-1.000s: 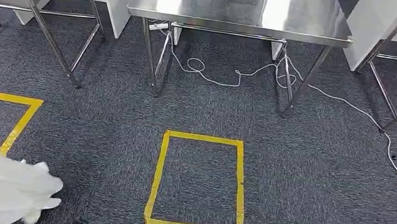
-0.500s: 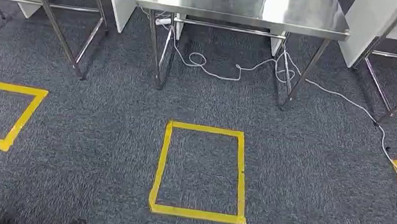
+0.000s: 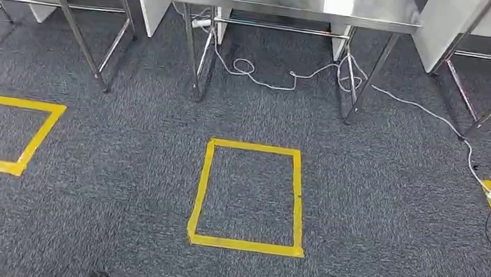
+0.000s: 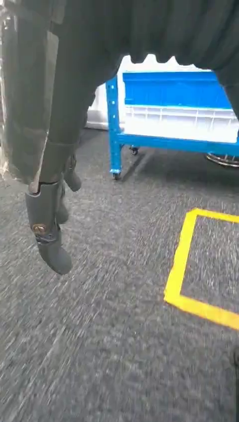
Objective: Take the parts from the cabinet and place them on the table.
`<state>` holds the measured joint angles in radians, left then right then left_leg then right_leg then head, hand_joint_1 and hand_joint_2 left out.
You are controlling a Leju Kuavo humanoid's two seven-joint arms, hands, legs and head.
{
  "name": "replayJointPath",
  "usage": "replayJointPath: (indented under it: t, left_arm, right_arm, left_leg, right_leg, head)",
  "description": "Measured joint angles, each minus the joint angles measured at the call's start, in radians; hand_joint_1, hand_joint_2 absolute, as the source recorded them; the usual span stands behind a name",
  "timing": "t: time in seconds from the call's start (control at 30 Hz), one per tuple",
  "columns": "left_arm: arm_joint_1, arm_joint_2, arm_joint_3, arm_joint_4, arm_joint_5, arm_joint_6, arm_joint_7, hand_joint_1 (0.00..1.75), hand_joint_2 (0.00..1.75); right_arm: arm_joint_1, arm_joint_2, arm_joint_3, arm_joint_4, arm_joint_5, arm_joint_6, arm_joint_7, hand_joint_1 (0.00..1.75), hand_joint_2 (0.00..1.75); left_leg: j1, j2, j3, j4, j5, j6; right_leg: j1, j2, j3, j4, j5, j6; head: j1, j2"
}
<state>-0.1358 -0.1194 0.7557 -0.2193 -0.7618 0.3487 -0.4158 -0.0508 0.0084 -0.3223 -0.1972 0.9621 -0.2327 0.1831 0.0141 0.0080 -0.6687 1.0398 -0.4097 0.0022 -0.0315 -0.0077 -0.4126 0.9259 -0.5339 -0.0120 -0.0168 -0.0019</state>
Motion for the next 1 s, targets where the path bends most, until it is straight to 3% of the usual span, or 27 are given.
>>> replayJointPath:
  t: [0.03, 0.07, 0.1, 0.13, 0.17, 0.2, 0.27, 0.3, 0.37, 0.43, 0.63, 0.67, 0.73, 0.9, 0.93, 0.97, 1.0]
  left_arm:
    - [0.001, 0.000, 0.000, 0.000, 0.000, 0.000, 0.000, 0.00, 0.00]
    - [0.001, 0.000, 0.000, 0.000, -0.001, 0.000, 0.000, 0.00, 0.00]
    - [0.002, 0.000, 0.000, 0.000, -0.001, 0.000, 0.000, 0.00, 0.00]
    - [0.003, 0.000, 0.000, 0.000, -0.001, 0.000, 0.000, 0.00, 0.00]
    - [0.004, 0.000, 0.000, 0.000, -0.001, 0.000, 0.000, 0.00, 0.00]
    - [0.004, 0.000, 0.000, 0.000, -0.001, -0.001, 0.000, 0.00, 0.00]
    - [0.003, 0.000, -0.001, 0.000, -0.001, -0.001, 0.000, 0.00, 0.00]
    - [0.003, 0.002, -0.001, 0.000, -0.001, -0.001, 0.000, 0.00, 0.00]
    - [0.006, 0.002, -0.001, 0.000, -0.001, -0.001, 0.001, 0.00, 0.00]
    - [0.006, 0.000, -0.001, 0.000, -0.001, -0.001, 0.001, 0.00, 0.00]
    - [0.006, 0.000, -0.001, 0.000, -0.002, -0.002, 0.002, 0.00, 0.00]
    - [0.007, 0.000, -0.001, 0.000, -0.002, -0.003, 0.002, 0.00, 0.00]
    - [0.007, 0.000, -0.001, 0.000, -0.002, -0.003, 0.003, 0.00, 0.00]
    - [0.009, 0.002, 0.000, 0.000, -0.001, -0.010, 0.008, 0.00, 0.00]
    - [0.009, 0.002, 0.000, 0.000, 0.000, -0.020, 0.014, 0.00, 0.00]
    - [0.009, 0.001, 0.000, 0.000, 0.001, -0.037, 0.021, 0.00, 0.00]
    - [0.009, 0.002, 0.000, 0.000, 0.000, -0.062, 0.032, 0.00, 0.00]
  right_arm:
    - [0.000, 0.000, 0.000, 0.000, 0.000, 0.000, 0.000, 0.00, 1.75]
    - [0.001, 0.000, 0.000, 0.000, 0.000, 0.000, 0.000, 0.00, 1.75]
    - [0.002, 0.001, 0.000, 0.000, 0.000, 0.000, 0.000, 0.00, 1.75]
    - [0.003, 0.002, 0.000, 0.000, 0.000, 0.000, 0.000, 0.00, 1.75]
    - [0.006, 0.002, 0.000, 0.000, 0.000, 0.000, 0.000, 0.00, 1.75]
    - [0.008, 0.002, 0.000, 0.000, 0.000, 0.002, 0.001, 0.00, 1.75]
    - [0.006, 0.004, 0.000, 0.000, 0.000, 0.002, 0.000, 0.00, 1.75]
    - [0.006, 0.006, 0.000, 0.000, 0.000, 0.004, 0.000, 0.00, 1.75]
    - [0.003, 0.006, 0.000, 0.000, 0.000, 0.008, 0.000, 0.00, 1.75]
    - [0.003, 0.005, 0.000, 0.000, 0.000, 0.016, 0.000, 0.00, 1.75]
    - [0.002, 0.005, -0.001, 0.000, -0.015, 0.030, 0.002, 0.00, 1.75]
    - [0.002, 0.005, -0.002, 0.000, -0.021, 0.037, 0.003, 0.00, 0.00]
    - [0.001, 0.006, -0.008, 0.000, -0.030, 0.038, 0.008, 0.00, 0.00]
    - [0.002, 0.010, -0.017, 0.000, -0.033, 0.042, 0.012, 0.00, 0.00]
    - [0.002, 0.010, -0.017, 0.000, -0.033, 0.046, 0.012, 0.00, 0.00]
    - [0.001, 0.009, -0.017, 0.000, -0.032, 0.048, 0.012, 0.00, 0.00]
    - [0.001, 0.011, -0.018, 0.000, -0.031, 0.053, 0.012, 0.00, 0.00]
  left_leg:
    - [0.001, -0.002, -0.019, 0.069, -0.063, -0.006]
    - [0.002, -0.002, -0.042, 0.147, -0.109, -0.011]
    - [0.005, -0.002, -0.060, 0.220, -0.134, -0.014]
    - [0.006, -0.002, -0.064, 0.255, -0.137, -0.015]
    - [0.006, -0.002, -0.045, 0.252, -0.124, -0.015]
    - [0.007, -0.001, 0.001, 0.194, -0.093, -0.014]
    - [0.007, -0.002, 0.112, 0.023, -0.033, -0.005]
    - [0.005, -0.006, 0.138, -0.017, -0.060, 0.003]
    - [-0.006, -0.006, 0.128, -0.026, -0.049, 0.012]
    - [-0.007, -0.006, 0.123, -0.035, -0.046, 0.008]
    - [-0.023, -0.006, 0.114, -0.034, -0.040, 0.022]
    - [-0.023, -0.007, 0.112, -0.034, -0.038, 0.024]
    - [-0.029, -0.007, 0.104, -0.028, -0.038, 0.034]
    - [-0.034, -0.005, 0.093, -0.028, -0.026, 0.050]
    - [-0.026, 0.000, 0.097, -0.042, -0.018, 0.059]
    - [-0.023, 0.005, 0.098, -0.047, -0.013, 0.066]
    - [-0.021, 0.009, 0.094, -0.048, -0.010, 0.071]
  right_leg:
    - [0.002, -0.002, -0.008, 0.000, 0.007, -0.006]
    - [0.006, -0.003, -0.015, 0.001, 0.013, -0.008]
    - [0.009, -0.003, -0.023, 0.002, 0.018, -0.008]
    - [0.010, -0.003, -0.028, 0.004, 0.021, -0.008]
    - [0.011, -0.002, -0.035, 0.008, 0.024, -0.004]
    - [0.011, -0.002, -0.040, 0.015, 0.024, -0.003]
    - [0.011, 0.001, -0.039, 0.027, 0.023, -0.002]
    - [0.014, 0.001, -0.051, 0.029, 0.024, 0.000]
    - [0.016, 0.001, -0.056, 0.031, 0.031, 0.015]
    - [0.029, 0.002, -0.065, 0.039, 0.027, 0.017]
    - [0.022, 0.001, -0.084, 0.038, 0.035, 0.032]
    - [0.022, 0.001, -0.086, 0.038, 0.037, 0.034]
    - [0.011, 0.001, -0.090, 0.033, 0.045, 0.046]
    - [0.008, 0.003, -0.098, 0.030, 0.057, 0.065]
    - [0.013, 0.004, -0.100, 0.034, 0.054, 0.066]
    - [0.007, 0.004, -0.108, 0.058, 0.038, 0.064]
    - [0.009, 0.004, -0.139, 0.116, 0.002, 0.056]
  head:
    - [-0.002, 0.000]
    - [-0.001, 0.000]
    - [-0.001, 0.000]
    - [0.000, 0.000]
    - [-0.001, 0.000]
    - [-0.001, 0.000]
    - [-0.002, 0.000]
    - [0.000, 0.000]
    - [-0.002, 0.000]
    - [0.002, 0.000]
    - [0.000, 0.000]
    - [0.001, 0.000]
    - [0.000, 0.000]
    - [0.000, 0.000]
    - [0.000, 0.000]
    - [0.000, 0.000]
    - [0.003, 0.000]
